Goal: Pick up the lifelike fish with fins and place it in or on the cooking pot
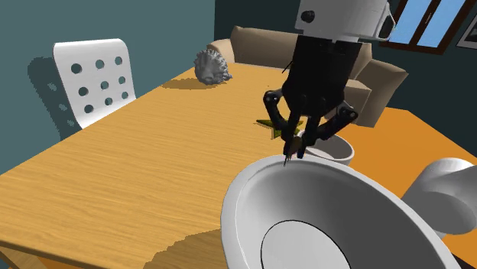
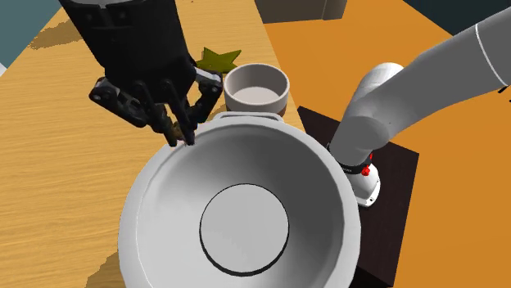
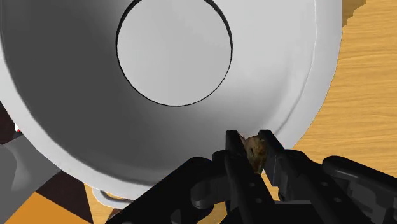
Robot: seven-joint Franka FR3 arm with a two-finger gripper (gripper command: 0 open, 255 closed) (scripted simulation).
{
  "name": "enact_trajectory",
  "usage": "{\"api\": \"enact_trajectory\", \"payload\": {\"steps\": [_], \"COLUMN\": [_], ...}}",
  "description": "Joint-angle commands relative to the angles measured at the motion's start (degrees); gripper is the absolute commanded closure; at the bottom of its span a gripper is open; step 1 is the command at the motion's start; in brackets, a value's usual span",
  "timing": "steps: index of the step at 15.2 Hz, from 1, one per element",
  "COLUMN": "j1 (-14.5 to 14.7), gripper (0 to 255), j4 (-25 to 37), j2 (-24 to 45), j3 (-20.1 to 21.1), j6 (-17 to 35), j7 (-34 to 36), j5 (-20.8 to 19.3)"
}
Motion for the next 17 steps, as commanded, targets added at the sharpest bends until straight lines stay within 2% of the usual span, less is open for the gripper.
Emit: {"api": "enact_trajectory", "payload": {"steps": [1,7,17], "j1": [1.66,6.54,7.91], "gripper": [255,255,255], "j4": [-0.93,-2.97,-10.71], "j2": [-2.69,-9.49,-12.06], "j3": [-0.14,1.03,3.05], "j6": [-1.32,-4.26,1.25], "j7": [1.4,6.88,5.94], "j5": [1.59,6.24,8.59]}}
